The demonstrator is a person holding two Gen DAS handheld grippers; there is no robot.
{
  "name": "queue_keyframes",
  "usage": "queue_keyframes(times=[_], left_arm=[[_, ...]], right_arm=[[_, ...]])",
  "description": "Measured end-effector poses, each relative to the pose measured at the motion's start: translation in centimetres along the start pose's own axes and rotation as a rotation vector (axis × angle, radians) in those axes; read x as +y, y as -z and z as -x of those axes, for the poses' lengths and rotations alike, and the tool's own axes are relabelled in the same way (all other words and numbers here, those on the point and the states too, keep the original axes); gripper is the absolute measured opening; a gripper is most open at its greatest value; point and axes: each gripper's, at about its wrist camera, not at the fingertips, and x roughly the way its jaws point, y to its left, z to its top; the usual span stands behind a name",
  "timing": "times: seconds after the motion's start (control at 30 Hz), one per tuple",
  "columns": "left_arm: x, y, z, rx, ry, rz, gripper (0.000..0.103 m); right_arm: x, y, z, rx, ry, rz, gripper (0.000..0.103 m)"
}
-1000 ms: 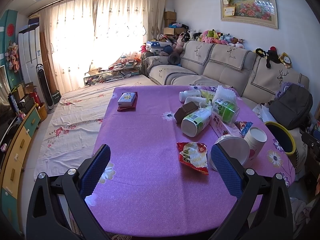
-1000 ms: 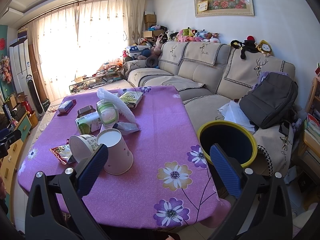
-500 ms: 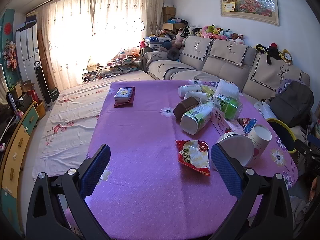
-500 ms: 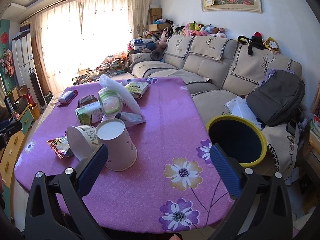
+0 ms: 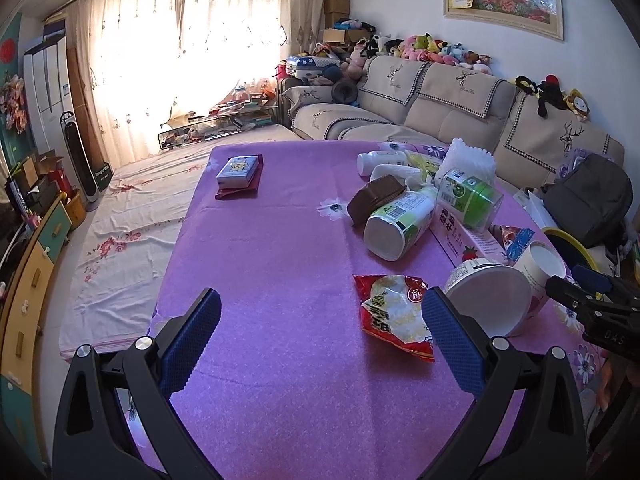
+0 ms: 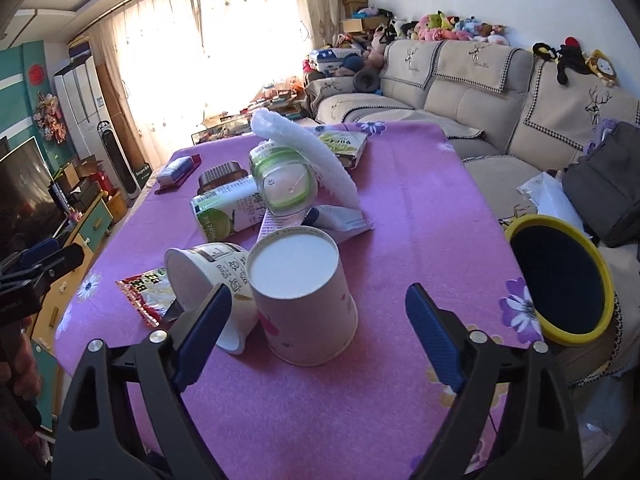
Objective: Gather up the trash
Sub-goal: 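Grasp the white paper cup with the right gripper, then carry the paper cup over the yellow bin and open the right gripper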
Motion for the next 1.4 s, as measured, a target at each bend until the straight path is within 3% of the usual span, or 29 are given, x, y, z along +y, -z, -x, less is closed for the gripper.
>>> queue_keyframes(times=[0.1,0.27,0.4,0.6,0.77,0.83,0.97,1.03,1.1,1.27,1.4], left_arm=[[0.1,0.0,-0.7,0.011,0.004,0.003,0.099],[0.1,0.0,-1.5,0.025,0.012,0.001,0.099],[-0.1,0.1,-1.8,0.031,0.016,-0.002,0.099],[-0.2,0.0,-1.9,0.026,0.017,-0.005,0.099],[-0.4,-0.2,-1.4,0.009,0.024,-0.017,0.099],[-0.7,-0.3,-1.2,0.003,0.031,-0.023,0.099],[-1.4,-0.3,-1.1,-0.006,0.05,-0.042,0.099],[-1.9,-0.3,-0.9,-0.009,0.058,-0.051,0.099],[-2.3,-0.2,-0.9,-0.006,0.064,-0.058,0.099],[-3.4,-0.3,-1.4,0.013,0.069,-0.071,0.099],[-4.4,-0.5,-2.0,0.026,0.073,-0.091,0.099]], right_arm=[[0.1,-0.3,-0.8,0.014,0.0,-0.002,0.082],[0.2,-0.6,-2.2,0.043,-0.002,-0.007,0.073],[0.2,-0.8,-2.8,0.058,-0.034,-0.014,0.057],[0.0,-0.9,-1.9,0.054,-0.068,-0.015,0.055],[-1.8,-1.8,1.7,-0.001,-0.12,-0.047,0.055],[-4.2,-2.8,3.9,-0.065,-0.09,-0.083,0.055],[-11.1,-4.8,5.9,-0.147,0.116,-0.161,0.055],[-15.7,-5.5,4.5,-0.113,0.246,-0.204,0.056],[-20.4,-5.4,1.5,-0.016,0.322,-0.26,0.056],[-29.0,-2.5,-6.5,0.243,0.356,-0.397,0.056],[-31.6,-0.3,-10.0,0.347,0.39,-0.43,0.056]])
